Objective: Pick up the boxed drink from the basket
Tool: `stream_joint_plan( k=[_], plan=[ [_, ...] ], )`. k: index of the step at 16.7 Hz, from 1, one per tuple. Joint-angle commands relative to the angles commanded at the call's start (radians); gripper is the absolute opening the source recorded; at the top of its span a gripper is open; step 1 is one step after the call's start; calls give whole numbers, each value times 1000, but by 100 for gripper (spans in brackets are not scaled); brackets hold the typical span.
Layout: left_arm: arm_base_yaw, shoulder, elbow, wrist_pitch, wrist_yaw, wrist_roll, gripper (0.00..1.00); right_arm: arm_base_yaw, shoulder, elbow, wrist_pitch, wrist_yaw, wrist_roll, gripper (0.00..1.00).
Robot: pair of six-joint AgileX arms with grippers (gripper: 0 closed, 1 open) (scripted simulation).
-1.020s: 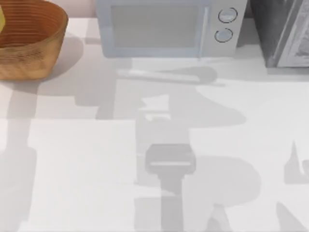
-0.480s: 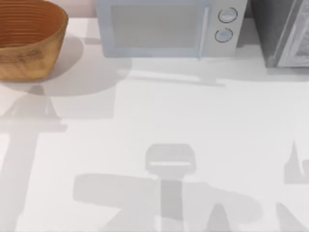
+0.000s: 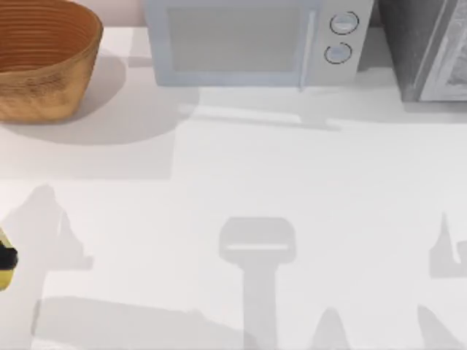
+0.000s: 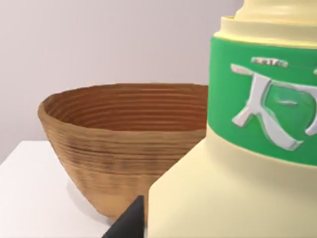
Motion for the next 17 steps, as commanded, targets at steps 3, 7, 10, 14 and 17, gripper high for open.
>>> stream_joint_plan(
  k=[3, 7, 10, 14, 17],
  plan=[
    [-3, -48, -47, -21, -5, 0, 0, 0, 0, 0, 0, 0, 0, 100],
    [-1, -43, -46, -20, -5, 1, 0, 0, 0, 0, 0, 0, 0, 100],
    [-25, -12, -39, -23, -36, -19, 0, 0, 0, 0, 0, 0, 0, 100],
    [-157, 161, 24, -15, -225, -118, 0, 0, 0, 0, 0, 0, 0, 100],
    [-309, 356, 108, 6, -455, -220, 0, 0, 0, 0, 0, 0, 0, 100]
  ],
)
